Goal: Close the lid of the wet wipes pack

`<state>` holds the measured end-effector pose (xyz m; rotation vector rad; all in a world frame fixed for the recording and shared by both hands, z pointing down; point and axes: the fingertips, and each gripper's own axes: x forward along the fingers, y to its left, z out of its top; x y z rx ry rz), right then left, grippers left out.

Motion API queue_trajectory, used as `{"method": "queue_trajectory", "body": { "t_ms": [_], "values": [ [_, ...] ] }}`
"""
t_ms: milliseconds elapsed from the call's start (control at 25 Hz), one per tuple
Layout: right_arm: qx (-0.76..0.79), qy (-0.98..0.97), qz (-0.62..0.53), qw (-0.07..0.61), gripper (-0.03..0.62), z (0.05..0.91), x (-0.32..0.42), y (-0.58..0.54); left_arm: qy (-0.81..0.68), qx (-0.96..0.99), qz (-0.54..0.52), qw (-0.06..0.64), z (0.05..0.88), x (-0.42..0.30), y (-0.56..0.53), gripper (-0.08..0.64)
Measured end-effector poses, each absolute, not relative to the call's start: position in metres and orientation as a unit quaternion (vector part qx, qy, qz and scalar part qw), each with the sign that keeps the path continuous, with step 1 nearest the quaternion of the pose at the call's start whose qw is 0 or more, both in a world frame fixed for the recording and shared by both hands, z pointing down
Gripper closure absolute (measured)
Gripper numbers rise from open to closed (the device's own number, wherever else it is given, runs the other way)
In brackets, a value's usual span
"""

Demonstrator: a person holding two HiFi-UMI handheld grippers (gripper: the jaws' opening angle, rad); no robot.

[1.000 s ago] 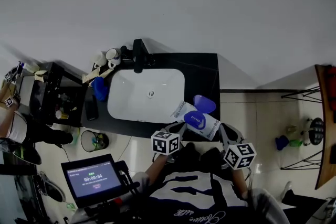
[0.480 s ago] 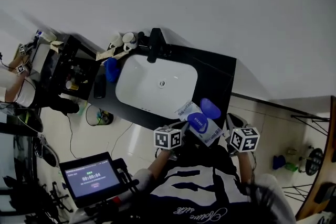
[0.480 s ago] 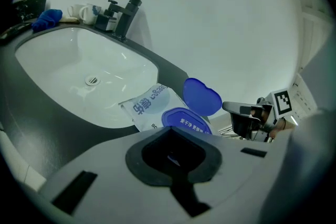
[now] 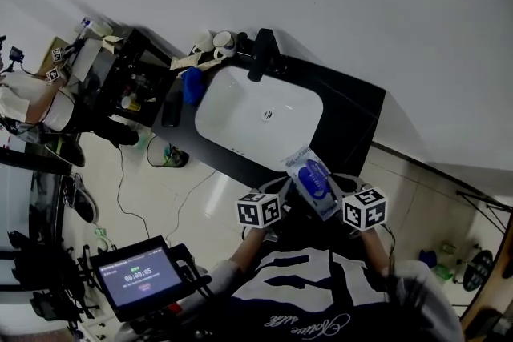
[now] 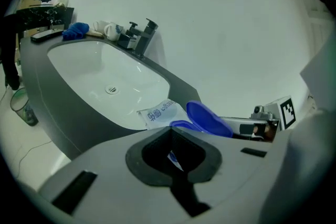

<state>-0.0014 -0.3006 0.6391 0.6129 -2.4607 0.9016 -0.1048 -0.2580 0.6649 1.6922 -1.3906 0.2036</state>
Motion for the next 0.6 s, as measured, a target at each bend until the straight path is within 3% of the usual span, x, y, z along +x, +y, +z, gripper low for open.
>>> {"method": "queue_trajectory", "body": {
  "t_ms": [320, 600],
  "values": [
    [0.166, -0.889, 0.211, 0.372, 0.594, 0.686, -0.033, -0.274, -0.583, 0.674, 0.073, 0.447, 0.664, -0.133, -0.241, 0.56],
    [0.182, -0.868, 0.25, 0.389, 0.594, 0.679, -0.035, -0.269, -0.579, 0.682, 0.068, 0.442, 0.648, -0.148, -0.229, 0.56]
  ]
}}
